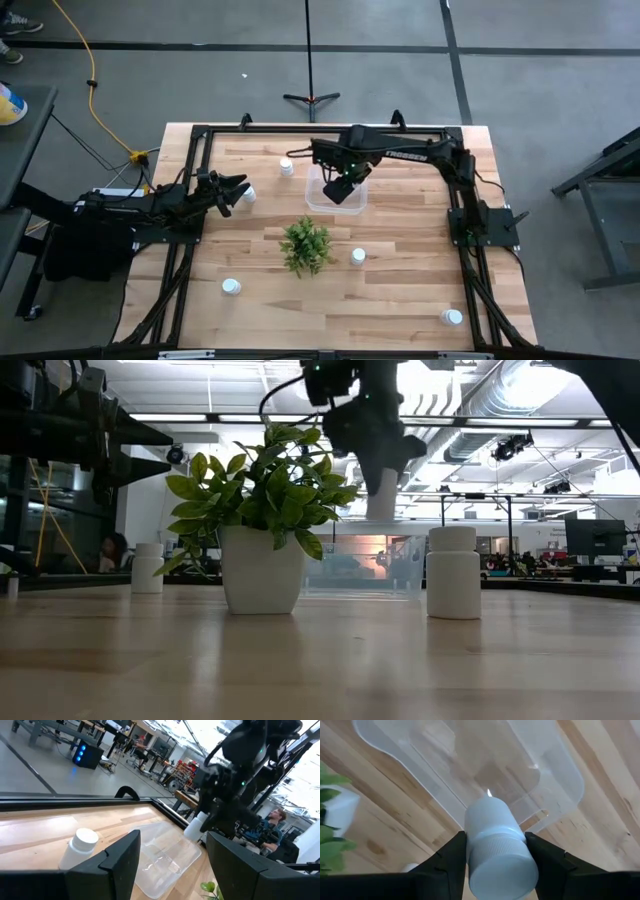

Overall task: Pick and place pill bottles into a basket
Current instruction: Put the white pill bottle in the transparent bin

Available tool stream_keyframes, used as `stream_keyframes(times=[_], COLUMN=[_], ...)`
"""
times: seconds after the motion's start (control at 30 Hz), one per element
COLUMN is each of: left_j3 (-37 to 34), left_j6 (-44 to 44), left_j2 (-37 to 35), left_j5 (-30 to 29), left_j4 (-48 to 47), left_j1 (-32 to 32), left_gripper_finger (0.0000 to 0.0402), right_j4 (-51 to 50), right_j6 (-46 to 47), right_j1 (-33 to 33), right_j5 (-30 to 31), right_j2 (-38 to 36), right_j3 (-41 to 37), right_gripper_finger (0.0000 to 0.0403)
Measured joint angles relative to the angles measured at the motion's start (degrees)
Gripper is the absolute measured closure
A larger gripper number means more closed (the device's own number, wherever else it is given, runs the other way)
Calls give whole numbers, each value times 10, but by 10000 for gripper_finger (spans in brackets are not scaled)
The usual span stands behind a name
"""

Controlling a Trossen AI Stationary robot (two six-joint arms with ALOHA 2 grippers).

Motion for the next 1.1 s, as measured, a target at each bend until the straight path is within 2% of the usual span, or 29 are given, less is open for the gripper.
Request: stream_keyframes(times=[0.2, 1.1], left_j3=[0, 0], left_j6=[0, 4], left_j2=[0, 0], left_j5=[0, 0], left_j4=[0, 0], left_j1=[0, 0], left_gripper_finger=[140, 140], right_j4=[-29, -10], right_j6=[-13, -12], right_j1=[1, 5], right_j5=[8, 21], right_j2=[17, 17], right_j3=[0, 0], right_gripper_finger=[234, 239])
